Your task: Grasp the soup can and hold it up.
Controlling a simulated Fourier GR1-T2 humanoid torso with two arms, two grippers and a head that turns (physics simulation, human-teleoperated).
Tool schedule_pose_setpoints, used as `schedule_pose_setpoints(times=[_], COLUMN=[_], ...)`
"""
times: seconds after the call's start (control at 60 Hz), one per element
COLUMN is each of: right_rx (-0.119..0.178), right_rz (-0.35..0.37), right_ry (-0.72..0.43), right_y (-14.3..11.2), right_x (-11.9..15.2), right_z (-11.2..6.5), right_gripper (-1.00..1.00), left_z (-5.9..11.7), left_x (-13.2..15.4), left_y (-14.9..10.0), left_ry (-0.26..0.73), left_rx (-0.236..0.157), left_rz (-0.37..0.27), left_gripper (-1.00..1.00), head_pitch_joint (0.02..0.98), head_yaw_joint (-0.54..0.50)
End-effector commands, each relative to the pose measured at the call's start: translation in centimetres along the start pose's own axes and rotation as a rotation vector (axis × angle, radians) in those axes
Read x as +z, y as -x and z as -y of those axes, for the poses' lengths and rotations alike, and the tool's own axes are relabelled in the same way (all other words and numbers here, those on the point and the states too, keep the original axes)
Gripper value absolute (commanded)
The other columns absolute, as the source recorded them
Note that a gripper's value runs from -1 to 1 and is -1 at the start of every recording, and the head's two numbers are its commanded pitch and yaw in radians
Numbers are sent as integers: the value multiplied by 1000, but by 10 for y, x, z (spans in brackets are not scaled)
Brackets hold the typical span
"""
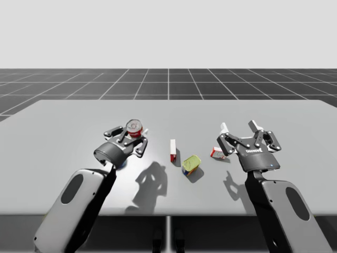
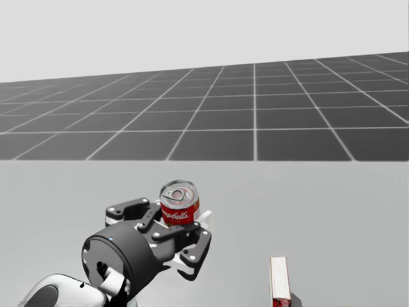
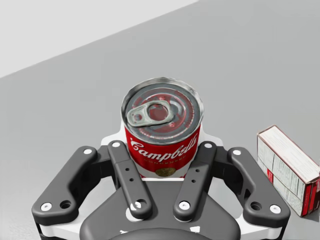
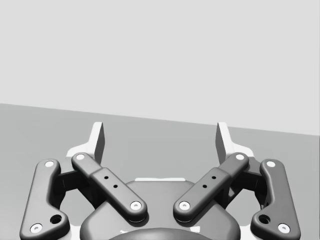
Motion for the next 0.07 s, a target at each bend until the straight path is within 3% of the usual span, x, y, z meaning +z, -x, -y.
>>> schedule_pose_setpoints(times=[0.017, 0.067], right_rx=[-4, 15], right_rz=[1, 23], right_ry=[0, -7], right_y=[0, 0], right_x=[-1, 0], right_z=[1, 2], right_gripper=[-1000, -1000], left_z=[-1, -2], left_x=[0, 3], left_y=[-59, -72], left_ry=[82, 71], left_rx=[-49, -56], left_rz=[126, 155], left_gripper=[1000, 1000], head_pitch_joint=[426, 426], head_yaw_joint=[168, 168])
